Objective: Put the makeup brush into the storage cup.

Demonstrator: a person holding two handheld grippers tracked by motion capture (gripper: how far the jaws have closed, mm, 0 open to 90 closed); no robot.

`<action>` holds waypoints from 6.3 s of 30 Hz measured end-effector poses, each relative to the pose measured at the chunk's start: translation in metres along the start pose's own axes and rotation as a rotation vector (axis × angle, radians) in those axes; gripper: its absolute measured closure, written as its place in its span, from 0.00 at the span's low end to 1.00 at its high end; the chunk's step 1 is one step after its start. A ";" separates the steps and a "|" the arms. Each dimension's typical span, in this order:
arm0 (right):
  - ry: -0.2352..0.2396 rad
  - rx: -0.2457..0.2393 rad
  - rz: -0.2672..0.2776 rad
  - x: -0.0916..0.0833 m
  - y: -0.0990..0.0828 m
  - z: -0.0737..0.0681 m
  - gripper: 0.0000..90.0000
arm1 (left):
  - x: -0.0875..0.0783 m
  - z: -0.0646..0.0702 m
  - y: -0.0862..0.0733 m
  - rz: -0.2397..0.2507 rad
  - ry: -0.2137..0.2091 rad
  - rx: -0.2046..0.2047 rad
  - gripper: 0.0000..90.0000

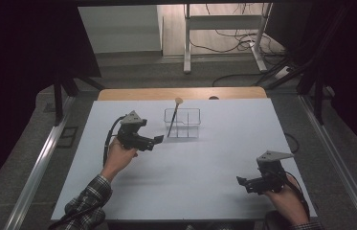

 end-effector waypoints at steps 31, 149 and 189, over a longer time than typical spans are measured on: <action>0.003 0.002 -0.003 0.000 0.000 -0.001 0.00 | -0.020 0.019 -0.011 0.002 -0.013 0.004 0.01; 0.000 -0.007 -0.014 0.002 0.001 -0.002 0.00 | -0.121 0.049 -0.078 -0.060 0.127 -0.056 0.01; -0.002 -0.005 -0.014 0.003 0.001 -0.002 0.00 | -0.159 0.042 -0.125 -0.170 0.255 -0.105 0.00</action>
Point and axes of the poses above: each handheld gripper's, and its own axes: x roughly forward along the jaws, y roughly out of its top, z roughly to its right, the point moved 2 cm from there along x, roughly forward along the jaws, and after that the axes turned 12 degrees about x, right-handed, at the moved point
